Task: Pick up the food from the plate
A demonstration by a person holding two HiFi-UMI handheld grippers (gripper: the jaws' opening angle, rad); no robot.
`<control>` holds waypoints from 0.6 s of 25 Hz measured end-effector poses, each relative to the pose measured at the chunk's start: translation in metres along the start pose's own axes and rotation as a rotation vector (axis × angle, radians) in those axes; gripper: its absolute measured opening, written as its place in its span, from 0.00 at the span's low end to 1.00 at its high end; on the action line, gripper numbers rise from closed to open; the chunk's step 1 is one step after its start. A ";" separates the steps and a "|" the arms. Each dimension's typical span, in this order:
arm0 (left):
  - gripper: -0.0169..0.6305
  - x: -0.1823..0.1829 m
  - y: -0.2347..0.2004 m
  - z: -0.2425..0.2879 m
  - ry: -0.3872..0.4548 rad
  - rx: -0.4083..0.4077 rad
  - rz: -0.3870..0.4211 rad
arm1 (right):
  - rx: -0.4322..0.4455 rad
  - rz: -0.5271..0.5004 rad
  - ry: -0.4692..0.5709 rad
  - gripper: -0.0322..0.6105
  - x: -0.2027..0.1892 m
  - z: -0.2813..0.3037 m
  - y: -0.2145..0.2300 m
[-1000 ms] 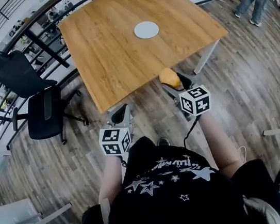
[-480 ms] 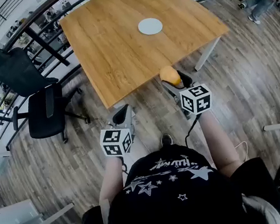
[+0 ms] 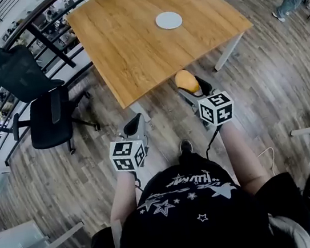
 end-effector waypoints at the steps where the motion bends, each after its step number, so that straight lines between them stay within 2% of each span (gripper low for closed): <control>1: 0.03 -0.002 -0.001 -0.004 -0.001 -0.005 0.001 | -0.005 0.001 0.002 0.57 -0.001 -0.001 -0.004; 15: 0.03 -0.017 -0.007 -0.055 0.003 -0.083 0.045 | -0.090 0.025 0.023 0.57 -0.021 -0.035 -0.061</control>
Point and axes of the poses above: the fingertips, and each gripper's own axes: z forward along the fingers, y to its right, x out of its top, the point moved 7 cm from there along -z, backward along the fingers, and after that the axes turned 10 degrees about x, right-handed, at the moved point
